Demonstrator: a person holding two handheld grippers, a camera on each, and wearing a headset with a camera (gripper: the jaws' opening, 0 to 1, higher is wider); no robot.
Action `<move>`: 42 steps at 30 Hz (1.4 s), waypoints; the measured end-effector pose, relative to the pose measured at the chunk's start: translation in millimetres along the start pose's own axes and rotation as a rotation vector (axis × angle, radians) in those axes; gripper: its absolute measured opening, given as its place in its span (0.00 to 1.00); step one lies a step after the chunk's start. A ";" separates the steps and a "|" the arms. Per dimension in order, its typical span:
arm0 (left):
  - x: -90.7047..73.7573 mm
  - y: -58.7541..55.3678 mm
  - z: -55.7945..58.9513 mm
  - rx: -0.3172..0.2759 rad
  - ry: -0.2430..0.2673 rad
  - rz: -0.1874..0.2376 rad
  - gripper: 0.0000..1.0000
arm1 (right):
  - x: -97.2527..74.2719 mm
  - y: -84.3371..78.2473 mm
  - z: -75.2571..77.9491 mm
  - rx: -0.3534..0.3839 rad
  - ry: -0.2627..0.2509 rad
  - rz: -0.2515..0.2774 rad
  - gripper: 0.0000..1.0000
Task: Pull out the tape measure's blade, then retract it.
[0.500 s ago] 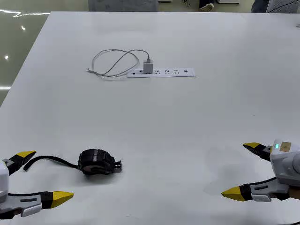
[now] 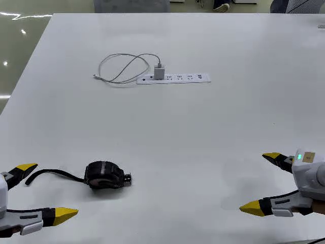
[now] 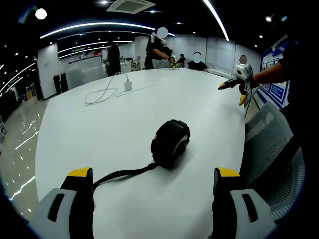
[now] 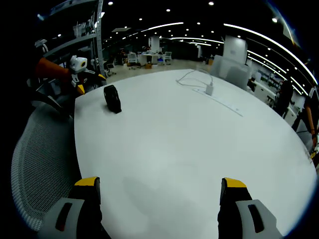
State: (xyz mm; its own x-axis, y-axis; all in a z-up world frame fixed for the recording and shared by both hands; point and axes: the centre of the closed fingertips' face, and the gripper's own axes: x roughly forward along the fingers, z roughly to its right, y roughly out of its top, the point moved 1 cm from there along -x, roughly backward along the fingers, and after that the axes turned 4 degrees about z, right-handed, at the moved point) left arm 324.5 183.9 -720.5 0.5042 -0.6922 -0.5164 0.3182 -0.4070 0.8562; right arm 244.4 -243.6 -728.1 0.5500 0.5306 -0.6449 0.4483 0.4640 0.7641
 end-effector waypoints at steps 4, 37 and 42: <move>-0.3 0.6 -0.5 0.004 -0.004 0.000 0.99 | -1.4 1.4 0.1 0.000 -0.003 -0.001 0.99; 22.9 18.1 5.4 0.199 -0.213 -0.143 0.99 | 10.2 24.0 4.9 -0.046 0.040 -0.012 0.99; 31.2 15.9 13.8 0.268 -0.269 -0.198 0.99 | 16.7 29.6 3.3 -0.063 0.060 -0.016 0.99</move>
State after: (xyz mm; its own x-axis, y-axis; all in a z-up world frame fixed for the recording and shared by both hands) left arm 334.1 147.6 -722.7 0.2160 -0.7010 -0.6797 0.1501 -0.6640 0.7325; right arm 269.2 -223.3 -716.2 0.4993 0.5634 -0.6583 0.4101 0.5155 0.7523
